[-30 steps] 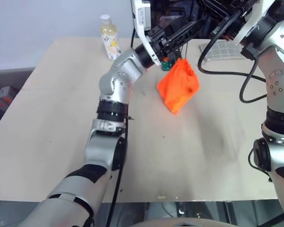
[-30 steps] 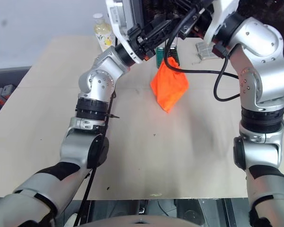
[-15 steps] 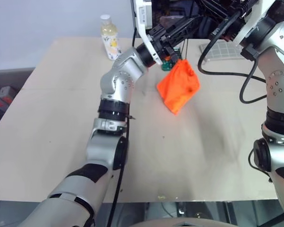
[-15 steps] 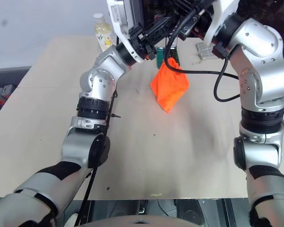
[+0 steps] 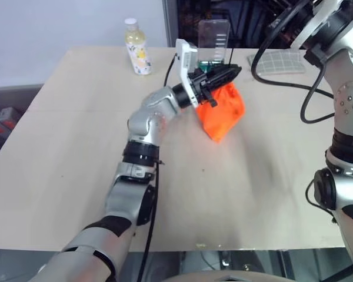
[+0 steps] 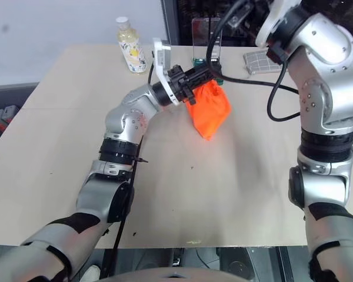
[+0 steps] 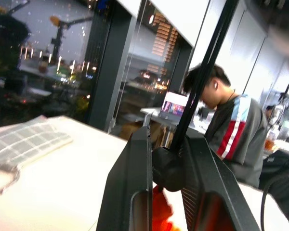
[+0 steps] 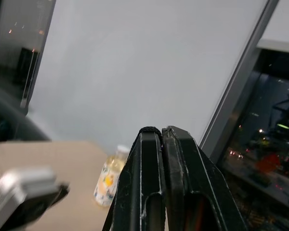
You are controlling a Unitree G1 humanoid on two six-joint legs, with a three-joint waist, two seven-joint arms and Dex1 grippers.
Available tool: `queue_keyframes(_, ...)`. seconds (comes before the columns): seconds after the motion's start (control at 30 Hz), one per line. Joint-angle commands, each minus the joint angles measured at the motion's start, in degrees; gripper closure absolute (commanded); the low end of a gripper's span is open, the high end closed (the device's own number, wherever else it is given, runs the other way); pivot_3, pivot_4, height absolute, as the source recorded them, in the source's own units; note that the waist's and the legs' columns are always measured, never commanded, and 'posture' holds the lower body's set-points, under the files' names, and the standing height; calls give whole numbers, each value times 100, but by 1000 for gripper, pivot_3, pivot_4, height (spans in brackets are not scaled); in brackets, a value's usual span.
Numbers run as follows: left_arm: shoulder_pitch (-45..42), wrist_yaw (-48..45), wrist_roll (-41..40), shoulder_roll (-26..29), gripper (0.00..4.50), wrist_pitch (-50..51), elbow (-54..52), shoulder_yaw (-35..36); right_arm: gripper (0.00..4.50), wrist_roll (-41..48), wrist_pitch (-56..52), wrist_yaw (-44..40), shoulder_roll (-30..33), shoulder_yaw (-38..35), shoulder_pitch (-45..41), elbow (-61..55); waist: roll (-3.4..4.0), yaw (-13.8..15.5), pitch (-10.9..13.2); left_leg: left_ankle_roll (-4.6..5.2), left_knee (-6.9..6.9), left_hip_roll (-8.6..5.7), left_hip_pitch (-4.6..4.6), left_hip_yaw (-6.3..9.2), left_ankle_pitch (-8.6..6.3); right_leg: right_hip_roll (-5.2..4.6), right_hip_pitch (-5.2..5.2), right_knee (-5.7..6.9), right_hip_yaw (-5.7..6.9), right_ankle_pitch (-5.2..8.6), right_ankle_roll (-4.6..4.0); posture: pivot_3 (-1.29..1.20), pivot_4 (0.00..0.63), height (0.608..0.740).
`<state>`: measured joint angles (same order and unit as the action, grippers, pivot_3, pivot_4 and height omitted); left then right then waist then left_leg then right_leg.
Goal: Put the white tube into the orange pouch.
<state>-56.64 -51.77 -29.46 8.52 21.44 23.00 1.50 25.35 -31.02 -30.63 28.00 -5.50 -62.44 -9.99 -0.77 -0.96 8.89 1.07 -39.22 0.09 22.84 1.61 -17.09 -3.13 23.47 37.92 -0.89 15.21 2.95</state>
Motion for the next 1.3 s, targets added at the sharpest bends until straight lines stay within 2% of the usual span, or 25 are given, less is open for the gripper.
queue_keyframes(0.03,139,7,227,9,4278,-132,-145,-157,4500,143,113,168,3,-338,-352,-143,0,-1,0,0,0,0,0,0,0,0,0,0,0,0,0,0,150,740)
queue_keyframes(0.27,289,141,558,-55,4278,-304,8,-307,4500,176,144,271,13,-341,-379,-122,0,8,0,0,-1,-1,0,0,0,0,0,2,0,0,0,0,150,740)
queue_keyframes(0.37,307,307,532,-131,4278,-323,27,-165,4500,176,145,279,31,-323,-367,-126,0,2,0,0,0,0,0,0,0,1,0,3,0,0,0,0,150,740)
queue_keyframes(0.5,296,281,329,-153,2341,-235,-232,-43,4500,178,135,273,53,-289,-300,-159,0,5,0,0,-1,1,0,0,0,0,0,2,-1,0,0,0,150,740)
queue_keyframes(0.53,307,277,311,-151,2075,-232,-308,-42,4500,182,132,276,58,-289,-293,-164,0,5,0,0,-1,0,0,0,0,0,0,2,0,0,0,0,150,740)
queue_keyframes(0.57,319,293,320,-137,1490,-225,-374,-46,4500,183,131,279,64,-290,-292,-163,0,5,0,0,-1,0,0,0,0,0,0,3,-1,0,0,0,150,740)
queue_keyframes(0.6,350,268,310,-99,1200,-185,-496,-60,4500,187,127,281,74,-298,-296,-161,0,4,0,0,-1,0,0,0,0,0,0,3,0,0,0,0,150,740)
queue_keyframes(0.73,500,135,-45,152,1200,268,-1247,53,4500,232,91,282,158,-361,-348,-136,0,-6,0,0,1,6,0,1,0,0,0,5,-1,0,0,0,150,740)
queue_keyframes(0.87,717,103,-824,743,1200,1214,-2224,421,4500,151,-157,255,512,-372,-206,-90,1,-14,0,0,2,15,1,1,0,-1,1,4,-3,0,0,0,150,740)
queue_keyframes(0.97,1110,137,-1096,1506,1200,1806,-2702,752,4500,0,-551,178,1024,-358,346,-179,-3,-1,-4,0,3,15,0,3,0,-1,1,1,-1,0,0,0,150,740)
queue_keyframes(1.1,1690,254,-1229,2161,1200,2110,-2913,1103,4500,-17,-1090,178,1540,-490,858,-244,-2,9,-3,1,-1,14,-3,0,0,-3,-1,-2,-7,0,0,0,150,740)
queue_keyframes(1.3,2526,395,-1477,2604,1200,2412,-3299,1463,4500,-209,-1820,194,2181,-520,1643,-56,-3,28,-3,1,-6,14,-5,2,0,-4,-1,-5,-7,0,0,0,150,740)
